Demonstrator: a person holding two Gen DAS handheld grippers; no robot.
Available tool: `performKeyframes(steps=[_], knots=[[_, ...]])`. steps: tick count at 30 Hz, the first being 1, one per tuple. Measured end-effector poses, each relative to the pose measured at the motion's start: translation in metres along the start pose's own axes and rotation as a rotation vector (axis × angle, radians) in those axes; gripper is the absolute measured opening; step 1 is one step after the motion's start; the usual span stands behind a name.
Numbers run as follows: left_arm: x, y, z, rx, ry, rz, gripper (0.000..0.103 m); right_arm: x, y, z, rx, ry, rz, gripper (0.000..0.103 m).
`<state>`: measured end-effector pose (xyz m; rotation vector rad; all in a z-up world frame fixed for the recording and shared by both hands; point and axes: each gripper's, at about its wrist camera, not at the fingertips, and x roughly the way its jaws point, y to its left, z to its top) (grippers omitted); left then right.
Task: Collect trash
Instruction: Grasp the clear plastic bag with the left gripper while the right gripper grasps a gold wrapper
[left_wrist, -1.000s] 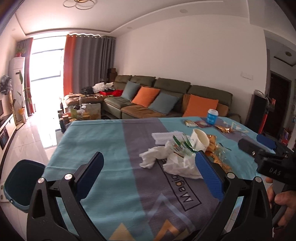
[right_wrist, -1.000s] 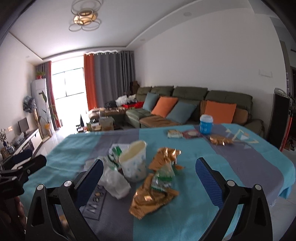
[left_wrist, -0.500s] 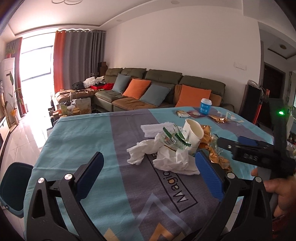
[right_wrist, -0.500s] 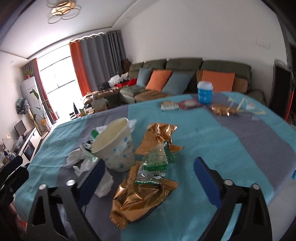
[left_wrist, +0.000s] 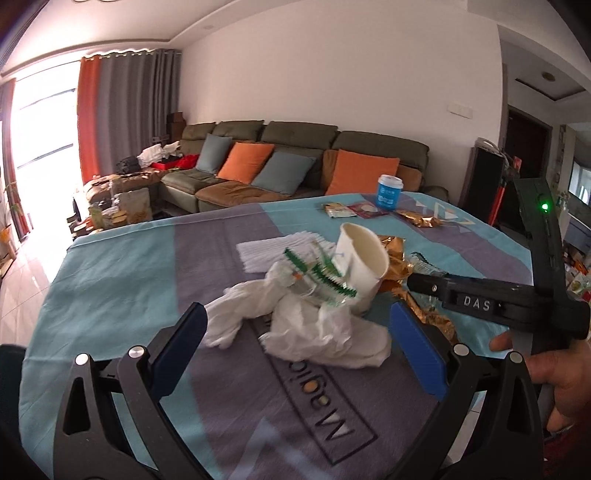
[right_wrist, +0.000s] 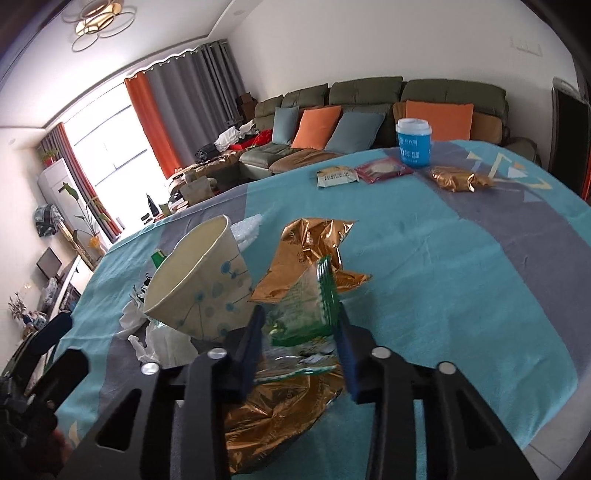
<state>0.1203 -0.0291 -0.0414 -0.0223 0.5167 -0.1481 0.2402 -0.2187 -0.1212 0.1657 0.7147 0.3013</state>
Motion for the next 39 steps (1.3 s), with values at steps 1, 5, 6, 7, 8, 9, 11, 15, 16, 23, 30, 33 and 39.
performKeyframes(steps=[1, 5, 6, 7, 8, 9, 11, 15, 16, 23, 30, 33, 39], knots=[[0.005, -0.002, 0.002, 0.002, 0.003, -0.01, 0.097, 0.0, -0.002, 0.001, 0.005, 0.001, 0.005, 0.031], [0.029, -0.003, 0.007, -0.011, 0.04, -0.028, 0.097, 0.0, -0.009, 0.001, 0.03, 0.003, 0.022, 0.02], [0.033, -0.001, 0.008, -0.024, 0.038, -0.029, 0.097, -0.001, -0.01, 0.001, 0.033, 0.002, 0.024, 0.018], [0.035, -0.001, 0.009, -0.033, 0.033, -0.027, 0.097, -0.002, -0.011, 0.002, 0.034, 0.001, 0.027, 0.018], [0.038, 0.0, 0.011, -0.037, 0.032, -0.02, 0.097, -0.002, -0.012, 0.002, 0.034, 0.0, 0.027, 0.017], [0.043, -0.001, 0.012, -0.029, 0.038, -0.008, 0.097, -0.003, -0.013, 0.002, 0.039, -0.001, 0.028, 0.017], [0.048, -0.001, 0.014, -0.018, 0.048, -0.004, 0.09, -0.004, -0.014, 0.003, 0.046, -0.004, 0.035, 0.016], [0.063, -0.002, 0.016, 0.008, 0.082, 0.0, 0.08, -0.012, -0.013, 0.007, 0.043, -0.033, 0.047, 0.013], [0.065, -0.002, 0.016, 0.013, 0.088, -0.003, 0.076, -0.013, -0.013, 0.009, 0.041, -0.036, 0.047, 0.013], [0.078, -0.014, 0.016, 0.088, 0.12, -0.009, 0.058, -0.017, -0.014, 0.013, 0.047, -0.044, 0.053, 0.013], [0.077, -0.006, 0.022, 0.025, 0.112, -0.03, 0.054, -0.021, -0.011, 0.011, 0.037, -0.048, 0.062, 0.013], [0.084, 0.003, 0.024, -0.043, 0.135, -0.069, 0.052, -0.022, -0.008, 0.011, 0.033, -0.046, 0.068, 0.013], [0.098, 0.011, 0.019, -0.119, 0.18, -0.109, 0.031, -0.023, -0.008, 0.01, 0.036, -0.045, 0.066, 0.013]])
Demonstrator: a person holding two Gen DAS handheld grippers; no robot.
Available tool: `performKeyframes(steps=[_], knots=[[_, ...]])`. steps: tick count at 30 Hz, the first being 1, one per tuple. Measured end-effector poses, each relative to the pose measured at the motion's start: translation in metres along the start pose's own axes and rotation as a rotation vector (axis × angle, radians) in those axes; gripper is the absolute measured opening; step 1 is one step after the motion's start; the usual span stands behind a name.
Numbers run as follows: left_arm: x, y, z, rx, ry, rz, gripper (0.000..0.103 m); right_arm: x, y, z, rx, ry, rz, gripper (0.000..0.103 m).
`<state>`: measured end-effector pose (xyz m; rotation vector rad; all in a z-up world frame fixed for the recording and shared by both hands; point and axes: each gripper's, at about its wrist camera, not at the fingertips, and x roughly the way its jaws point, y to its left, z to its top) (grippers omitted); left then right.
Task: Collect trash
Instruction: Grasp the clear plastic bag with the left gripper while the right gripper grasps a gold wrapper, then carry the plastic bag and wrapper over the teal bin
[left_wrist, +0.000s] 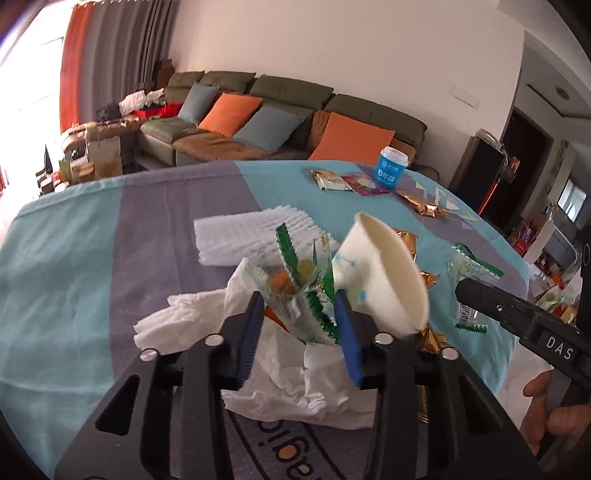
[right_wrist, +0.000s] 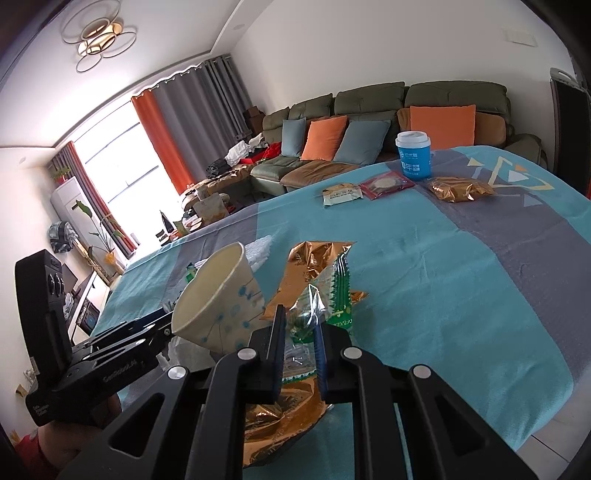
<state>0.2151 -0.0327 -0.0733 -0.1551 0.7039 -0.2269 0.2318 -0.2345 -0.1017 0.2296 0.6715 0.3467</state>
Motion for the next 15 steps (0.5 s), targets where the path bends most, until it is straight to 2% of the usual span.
performKeyframes(steps=[4, 7, 15], knots=[[-0.002, 0.0, -0.001, -0.007, -0.012, -0.002, 0.024, -0.001, 0.0, 0.0, 0.0, -0.002, 0.0, 0.013], [-0.006, 0.0, -0.002, -0.012, -0.02, -0.008, 0.024, -0.004, 0.002, 0.001, -0.006, -0.014, 0.001, 0.013], [-0.043, 0.004, 0.005, -0.022, -0.119, 0.009, 0.024, -0.023, 0.014, 0.01, -0.048, -0.079, -0.003, 0.013]])
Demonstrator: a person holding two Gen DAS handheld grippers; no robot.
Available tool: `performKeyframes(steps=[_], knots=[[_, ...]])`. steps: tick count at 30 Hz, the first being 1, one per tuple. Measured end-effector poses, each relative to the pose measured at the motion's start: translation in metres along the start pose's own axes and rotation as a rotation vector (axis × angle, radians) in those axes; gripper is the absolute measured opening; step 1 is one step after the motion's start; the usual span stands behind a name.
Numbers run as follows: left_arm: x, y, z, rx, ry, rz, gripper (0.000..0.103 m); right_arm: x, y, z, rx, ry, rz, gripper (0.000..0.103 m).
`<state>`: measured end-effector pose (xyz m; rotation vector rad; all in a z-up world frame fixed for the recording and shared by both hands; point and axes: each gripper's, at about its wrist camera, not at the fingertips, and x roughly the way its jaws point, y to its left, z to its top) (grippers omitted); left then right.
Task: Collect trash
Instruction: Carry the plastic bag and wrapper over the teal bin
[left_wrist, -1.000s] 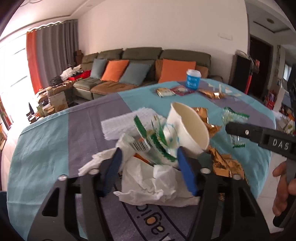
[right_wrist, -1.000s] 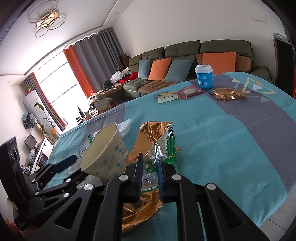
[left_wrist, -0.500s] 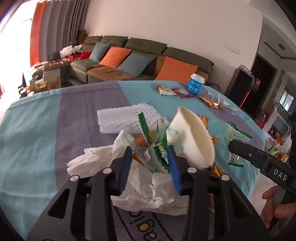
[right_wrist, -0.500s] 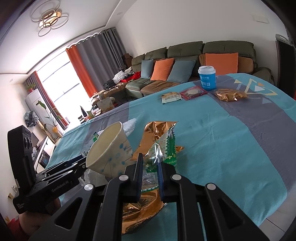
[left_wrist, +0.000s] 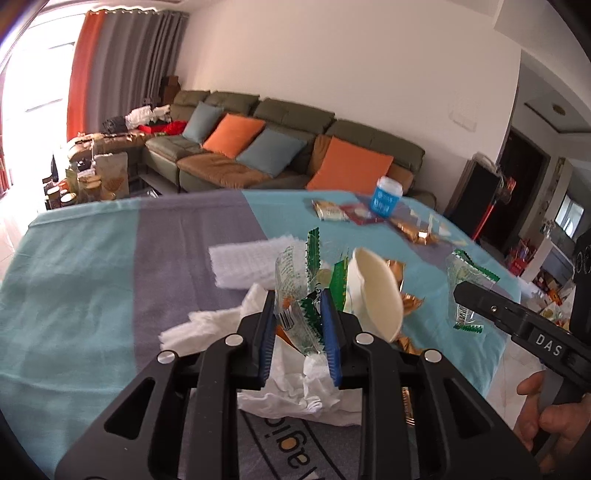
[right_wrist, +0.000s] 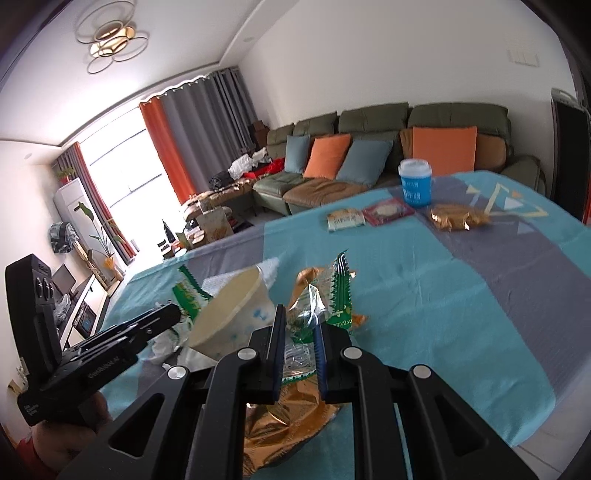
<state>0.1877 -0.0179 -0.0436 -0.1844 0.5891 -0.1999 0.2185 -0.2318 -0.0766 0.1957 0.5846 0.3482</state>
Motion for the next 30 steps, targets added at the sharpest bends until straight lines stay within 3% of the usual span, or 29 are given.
performKeyframes(steps=[11, 21, 30], knots=[[-0.087, 0.037, 0.003, -0.039, -0.129, 0.121, 0.024, -0.02, 0.055, 0.016, -0.127, -0.071, 0.095, 0.013], [-0.179, 0.095, -0.014, -0.12, -0.236, 0.302, 0.024, -0.009, 0.159, 0.017, -0.309, -0.062, 0.337, 0.013], [-0.254, 0.14, -0.035, -0.191, -0.293, 0.452, 0.024, 0.0, 0.236, 0.004, -0.424, -0.02, 0.503, 0.013]])
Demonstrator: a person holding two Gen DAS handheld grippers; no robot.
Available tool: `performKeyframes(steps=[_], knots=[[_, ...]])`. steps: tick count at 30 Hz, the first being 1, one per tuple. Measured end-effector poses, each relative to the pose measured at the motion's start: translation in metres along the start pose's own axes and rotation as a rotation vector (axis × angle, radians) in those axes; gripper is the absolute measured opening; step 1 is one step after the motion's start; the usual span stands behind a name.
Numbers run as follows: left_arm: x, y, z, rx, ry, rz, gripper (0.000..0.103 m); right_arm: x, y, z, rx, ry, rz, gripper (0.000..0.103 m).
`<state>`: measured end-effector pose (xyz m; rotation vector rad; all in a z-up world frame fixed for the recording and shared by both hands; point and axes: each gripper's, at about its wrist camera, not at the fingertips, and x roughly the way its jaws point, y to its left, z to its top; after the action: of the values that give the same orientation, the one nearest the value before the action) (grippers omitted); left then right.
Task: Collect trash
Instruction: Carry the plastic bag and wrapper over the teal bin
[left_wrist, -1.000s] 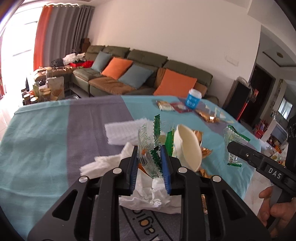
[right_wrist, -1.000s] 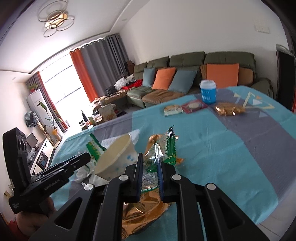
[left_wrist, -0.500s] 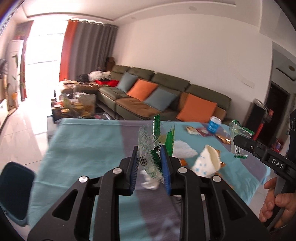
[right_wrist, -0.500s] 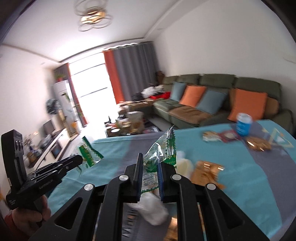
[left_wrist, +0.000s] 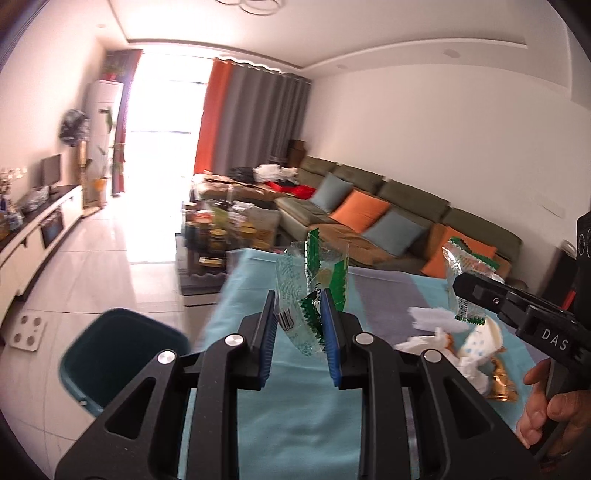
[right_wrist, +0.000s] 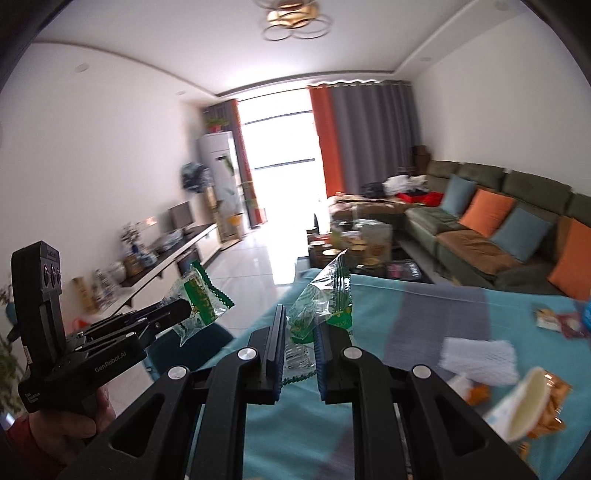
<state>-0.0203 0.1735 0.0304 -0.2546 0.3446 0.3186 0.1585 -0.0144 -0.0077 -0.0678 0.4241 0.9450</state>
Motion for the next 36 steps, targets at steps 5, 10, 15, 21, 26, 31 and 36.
performKeyframes(steps=[5, 10, 15, 21, 26, 31, 36], knots=[[-0.025, 0.041, 0.002, -0.028, -0.018, 0.083, 0.024, 0.022, 0.027, 0.006, -0.045, 0.024, 0.075, 0.013], [-0.047, 0.084, -0.002, -0.048, -0.015, 0.178, 0.024, 0.05, 0.049, 0.013, -0.078, 0.063, 0.157, 0.013], [-0.063, 0.13, -0.006, -0.072, -0.001, 0.269, 0.024, 0.081, 0.079, 0.017, -0.129, 0.122, 0.241, 0.013], [-0.068, 0.177, -0.013, -0.097, 0.036, 0.355, 0.024, 0.137, 0.118, 0.017, -0.162, 0.237, 0.336, 0.013], [-0.053, 0.205, -0.023, -0.112, 0.081, 0.388, 0.024, 0.18, 0.147, 0.01, -0.17, 0.345, 0.378, 0.013], [-0.003, 0.212, -0.031, -0.141, 0.134, 0.402, 0.024, 0.211, 0.169, -0.001, -0.188, 0.437, 0.394, 0.013], [0.029, 0.228, -0.054, -0.168, 0.186, 0.418, 0.024, 0.242, 0.176, -0.011, -0.181, 0.536, 0.413, 0.013]])
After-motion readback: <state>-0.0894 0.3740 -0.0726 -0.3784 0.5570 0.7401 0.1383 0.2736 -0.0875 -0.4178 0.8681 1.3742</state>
